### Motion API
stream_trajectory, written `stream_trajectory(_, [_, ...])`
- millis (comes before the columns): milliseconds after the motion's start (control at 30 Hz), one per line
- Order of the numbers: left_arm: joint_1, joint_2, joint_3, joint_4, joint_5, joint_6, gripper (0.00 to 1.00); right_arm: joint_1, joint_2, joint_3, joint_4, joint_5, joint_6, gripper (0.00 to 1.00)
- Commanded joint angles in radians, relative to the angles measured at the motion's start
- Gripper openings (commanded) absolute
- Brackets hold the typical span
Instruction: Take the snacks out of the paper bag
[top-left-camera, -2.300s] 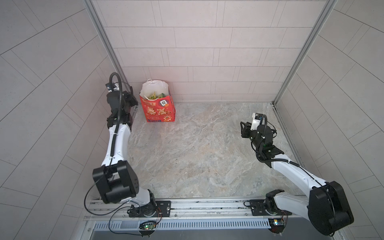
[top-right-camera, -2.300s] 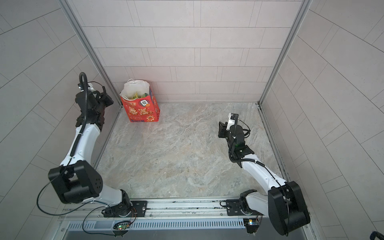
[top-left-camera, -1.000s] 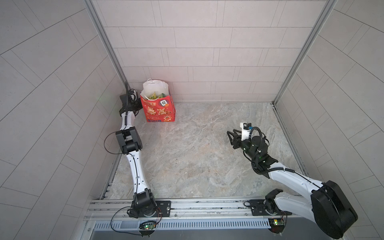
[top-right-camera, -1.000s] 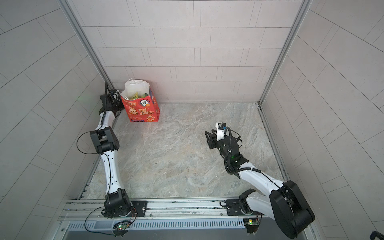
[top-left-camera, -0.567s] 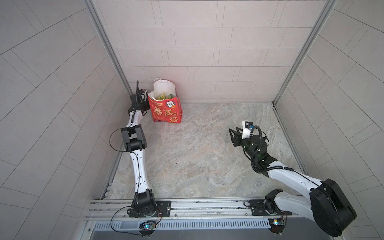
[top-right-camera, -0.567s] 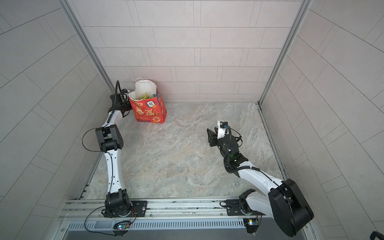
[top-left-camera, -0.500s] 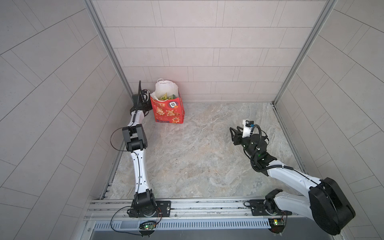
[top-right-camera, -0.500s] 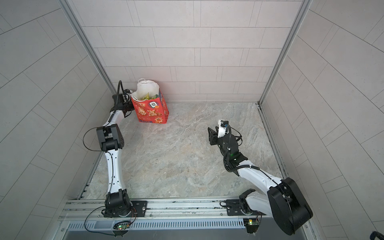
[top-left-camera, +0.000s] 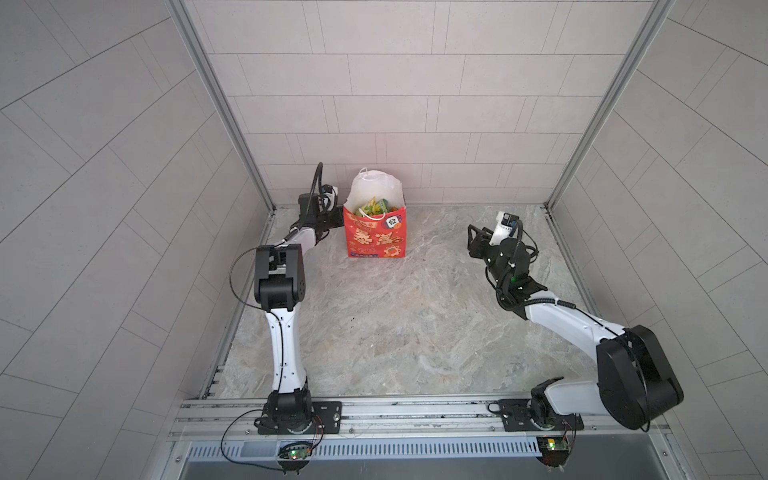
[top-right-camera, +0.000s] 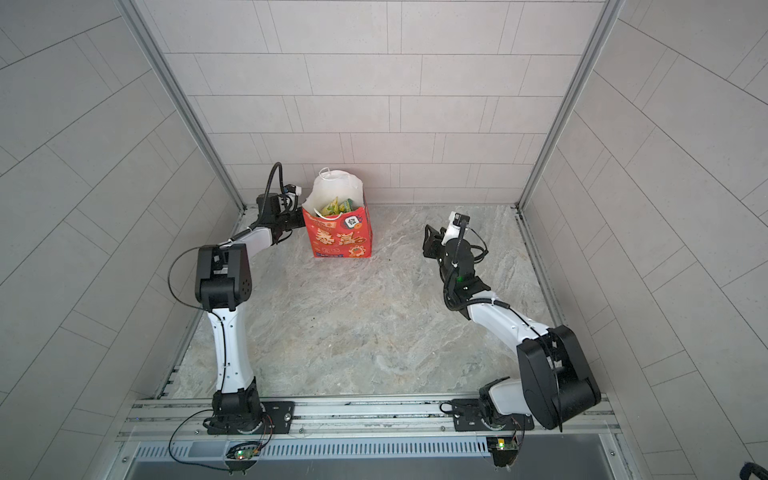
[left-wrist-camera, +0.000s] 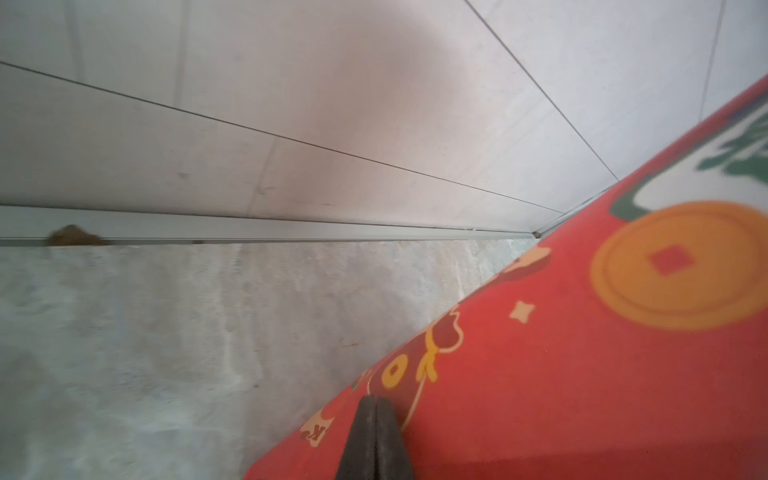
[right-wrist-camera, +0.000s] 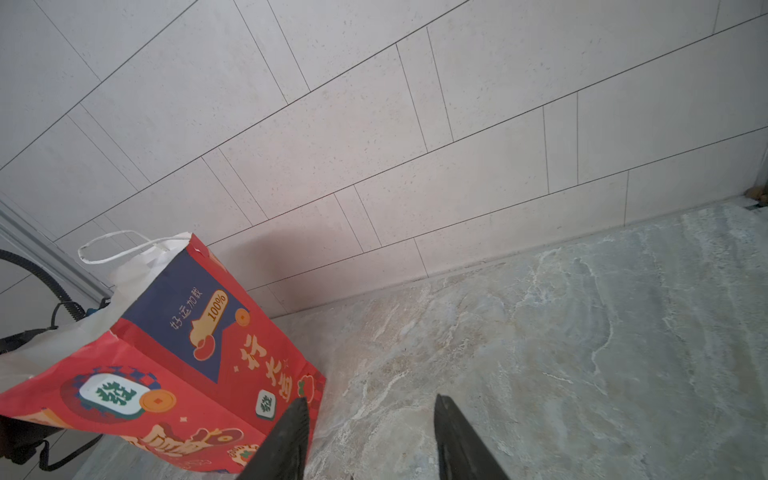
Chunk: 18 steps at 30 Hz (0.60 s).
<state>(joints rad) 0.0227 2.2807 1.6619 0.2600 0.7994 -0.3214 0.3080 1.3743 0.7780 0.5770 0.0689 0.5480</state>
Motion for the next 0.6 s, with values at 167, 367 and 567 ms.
stream_trajectory(167, [-0.116, -0.142, -0.269, 0.269, 0.006, -0.08, 0.0, -0.071, 0.038, 0.075, -0.027, -0.098, 0.047, 0.5])
stream_trajectory(367, [-0.211, -0.224, -0.41, 0.344, -0.036, -0.074, 0.0, -0.125, 0.062, 0.137, -0.1, -0.238, 0.018, 0.51])
stream_trajectory(567, [-0.196, -0.279, -0.406, 0.269, -0.077, -0.039, 0.0, -0.127, 0.097, 0.18, -0.164, -0.315, -0.025, 0.51])
